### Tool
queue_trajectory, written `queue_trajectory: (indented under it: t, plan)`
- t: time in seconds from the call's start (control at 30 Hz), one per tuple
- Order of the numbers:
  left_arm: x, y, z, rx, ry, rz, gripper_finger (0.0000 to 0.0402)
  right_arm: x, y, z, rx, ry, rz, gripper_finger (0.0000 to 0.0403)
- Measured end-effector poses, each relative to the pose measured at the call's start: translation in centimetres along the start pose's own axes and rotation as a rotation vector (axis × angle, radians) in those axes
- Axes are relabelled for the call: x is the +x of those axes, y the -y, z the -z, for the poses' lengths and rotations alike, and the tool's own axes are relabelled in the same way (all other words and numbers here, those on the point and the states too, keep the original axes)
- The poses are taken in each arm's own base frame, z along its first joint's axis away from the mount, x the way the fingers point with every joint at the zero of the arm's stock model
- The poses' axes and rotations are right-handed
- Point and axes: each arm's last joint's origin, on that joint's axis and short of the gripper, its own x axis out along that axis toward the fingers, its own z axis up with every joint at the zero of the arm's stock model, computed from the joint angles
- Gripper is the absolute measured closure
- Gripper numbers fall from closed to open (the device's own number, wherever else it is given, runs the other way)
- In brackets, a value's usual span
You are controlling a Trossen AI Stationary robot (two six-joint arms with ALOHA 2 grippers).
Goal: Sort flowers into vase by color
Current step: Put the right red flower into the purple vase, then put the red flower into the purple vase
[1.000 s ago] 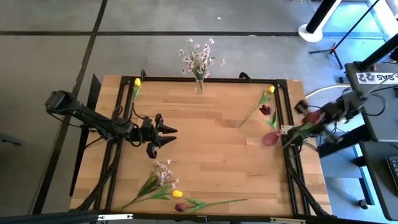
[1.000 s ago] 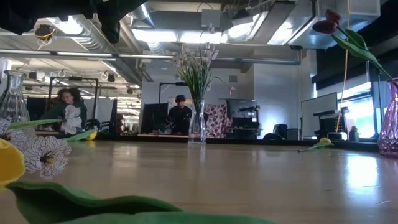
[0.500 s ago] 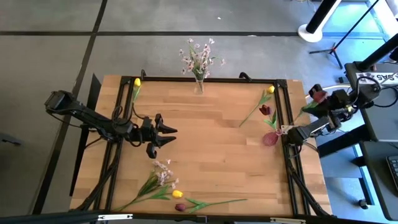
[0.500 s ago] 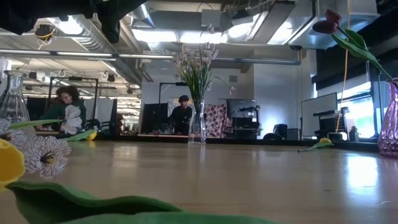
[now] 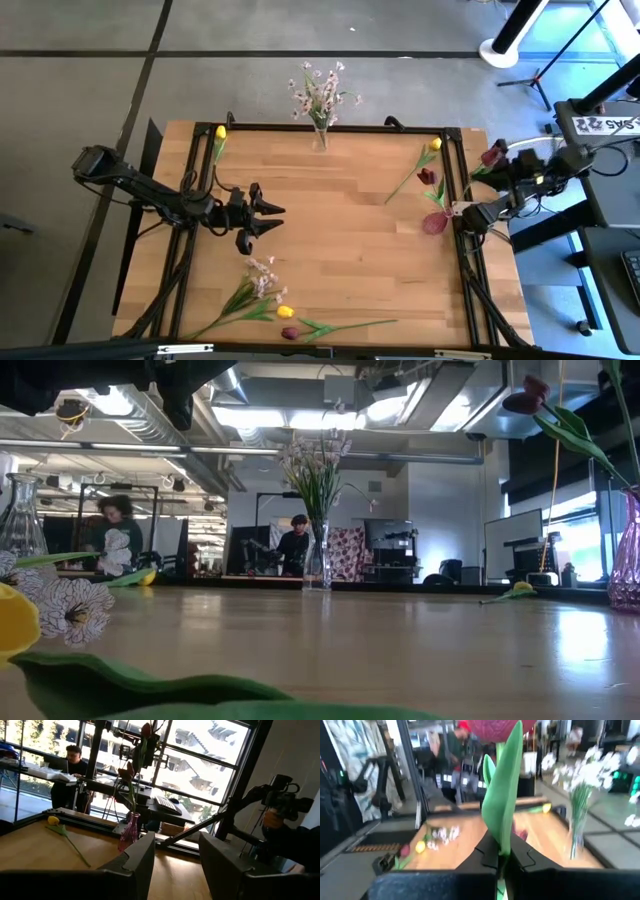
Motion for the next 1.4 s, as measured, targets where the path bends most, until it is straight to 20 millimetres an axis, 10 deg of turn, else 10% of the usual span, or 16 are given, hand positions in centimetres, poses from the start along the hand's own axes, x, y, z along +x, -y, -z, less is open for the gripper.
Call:
queue_trajectory:
  t: [0.2,0.73,1.4]
  plan:
    - [0.0,0.0,0.0,0.000,0.000,0.000,0.0253,1.1,-0.5,2.1,-0.055,-0.147,-0.052,0.0382]
    - [0.0,0.0,0.0,0.001,-0.003,0.000,0.0253,1.9,-0.9,1.5,-0.037,-0.387,0.023,0.0167]
    - [0.0,0.0,0.1,0.002,-0.005,-0.001,0.0253,-0.6,-0.9,-9.5,-0.081,-0.221,0.025,0.0147]
